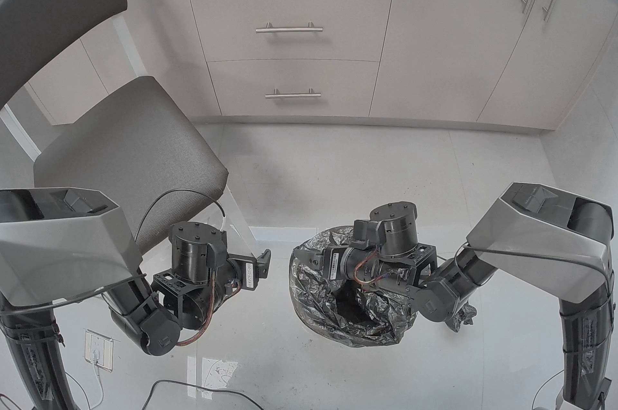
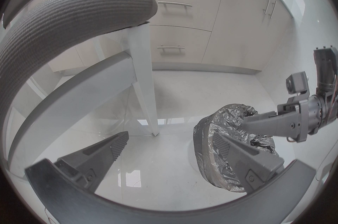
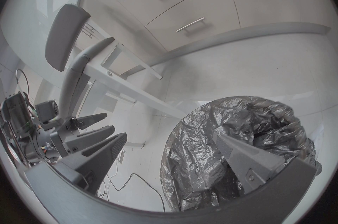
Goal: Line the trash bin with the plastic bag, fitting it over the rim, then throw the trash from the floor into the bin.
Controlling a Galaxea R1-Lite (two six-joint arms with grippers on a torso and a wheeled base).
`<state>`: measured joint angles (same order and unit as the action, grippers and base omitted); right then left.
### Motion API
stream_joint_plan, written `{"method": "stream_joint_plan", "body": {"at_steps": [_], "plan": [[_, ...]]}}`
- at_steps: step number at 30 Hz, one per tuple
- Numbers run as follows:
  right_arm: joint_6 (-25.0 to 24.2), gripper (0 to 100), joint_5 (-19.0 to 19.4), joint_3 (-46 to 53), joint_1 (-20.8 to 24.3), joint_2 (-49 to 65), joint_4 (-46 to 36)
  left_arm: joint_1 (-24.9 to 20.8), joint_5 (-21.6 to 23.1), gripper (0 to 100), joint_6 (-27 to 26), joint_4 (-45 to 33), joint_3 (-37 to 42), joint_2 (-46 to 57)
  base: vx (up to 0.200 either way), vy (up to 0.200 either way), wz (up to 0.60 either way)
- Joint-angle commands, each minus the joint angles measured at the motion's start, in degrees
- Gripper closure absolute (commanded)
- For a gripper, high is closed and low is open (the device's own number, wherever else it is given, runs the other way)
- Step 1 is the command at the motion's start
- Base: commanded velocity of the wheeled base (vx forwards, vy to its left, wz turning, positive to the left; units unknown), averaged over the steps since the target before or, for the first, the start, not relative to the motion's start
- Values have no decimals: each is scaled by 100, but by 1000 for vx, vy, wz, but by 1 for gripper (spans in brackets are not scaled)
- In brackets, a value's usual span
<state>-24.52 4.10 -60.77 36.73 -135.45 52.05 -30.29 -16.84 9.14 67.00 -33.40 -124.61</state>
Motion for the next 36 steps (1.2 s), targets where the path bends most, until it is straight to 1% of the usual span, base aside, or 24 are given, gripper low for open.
{"method": "stream_joint_plan", "body": {"at_steps": [1,8,11,15,25,29,30,33,36], "plan": [[-1,0,47,-172,36,-351,-20,6,-4,0,9,6,18,-10,0,0,0],[-9,0,39,-163,1,-632,24,6,-4,0,0,24,9,-19,0,0,0],[26,0,39,-242,-131,-895,50,-3,5,0,9,24,18,-46,0,0,0],[52,0,30,-418,-201,-1089,50,-3,5,0,17,24,18,-63,0,0,0],[87,0,21,-708,-228,-1326,-55,-12,14,0,17,32,18,-72,0,0,0],[78,0,3,-840,-254,-1326,-363,-20,5,0,17,32,36,-72,0,0,0],[78,0,-5,-945,-263,-1326,-565,-20,5,0,17,32,36,-72,0,0,0],[70,0,-23,-963,-324,-1291,-609,-29,5,0,17,50,106,-72,0,0,0],[70,0,-32,-840,-333,-1168,-600,-20,5,0,17,226,203,-90,0,0,0]]}}
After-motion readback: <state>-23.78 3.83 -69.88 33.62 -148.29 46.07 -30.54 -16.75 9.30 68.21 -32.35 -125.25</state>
